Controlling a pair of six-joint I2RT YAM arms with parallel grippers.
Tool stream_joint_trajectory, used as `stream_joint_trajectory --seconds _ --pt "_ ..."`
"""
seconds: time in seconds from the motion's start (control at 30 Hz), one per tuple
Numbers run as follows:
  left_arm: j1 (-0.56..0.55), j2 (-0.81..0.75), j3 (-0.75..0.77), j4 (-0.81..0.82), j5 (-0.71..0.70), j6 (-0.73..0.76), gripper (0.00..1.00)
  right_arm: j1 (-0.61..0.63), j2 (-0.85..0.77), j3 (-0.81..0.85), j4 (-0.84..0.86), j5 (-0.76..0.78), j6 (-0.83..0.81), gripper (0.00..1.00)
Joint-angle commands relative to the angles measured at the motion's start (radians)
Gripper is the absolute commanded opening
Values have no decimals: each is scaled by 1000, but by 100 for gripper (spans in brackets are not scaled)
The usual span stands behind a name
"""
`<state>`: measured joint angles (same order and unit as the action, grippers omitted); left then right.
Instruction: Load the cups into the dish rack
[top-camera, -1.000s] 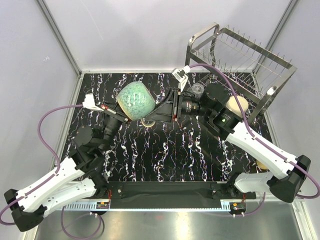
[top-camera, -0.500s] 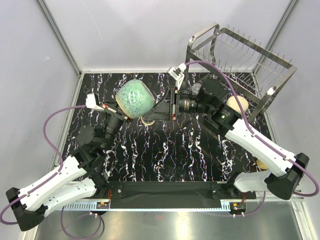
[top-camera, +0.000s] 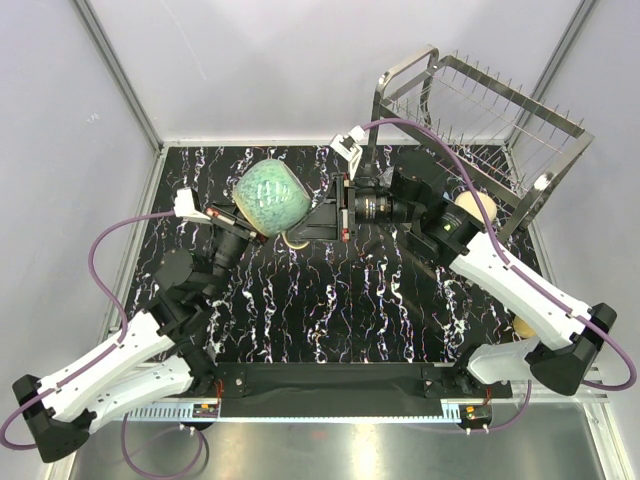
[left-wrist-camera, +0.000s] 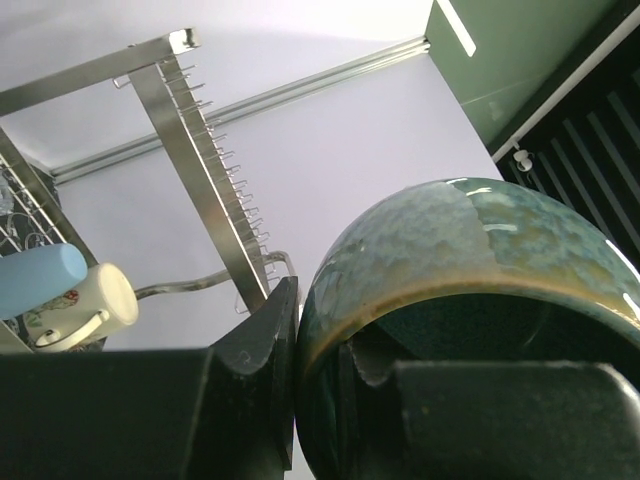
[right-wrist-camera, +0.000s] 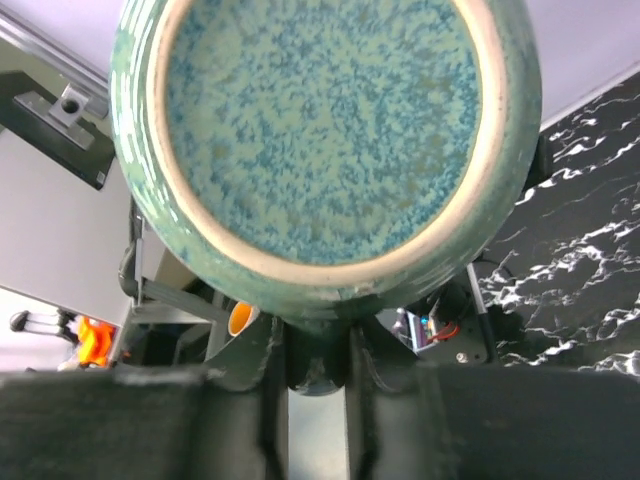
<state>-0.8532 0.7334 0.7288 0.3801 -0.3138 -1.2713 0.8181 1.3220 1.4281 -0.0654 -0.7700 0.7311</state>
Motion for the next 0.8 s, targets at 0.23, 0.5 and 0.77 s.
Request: stream_joint_trajectory --seconds 0.23,0.5,0.77 --pt "-20 -23 69 -67 84 67 34 4 -12 46 -10 155 -108 0" --pt "-20 -111 11 -155 -30 104 88 -2 -52 66 -48 252 -133 0" --pt "-21 -138 41 -340 -97 86 99 -39 -56 147 -210 444 -194 0"
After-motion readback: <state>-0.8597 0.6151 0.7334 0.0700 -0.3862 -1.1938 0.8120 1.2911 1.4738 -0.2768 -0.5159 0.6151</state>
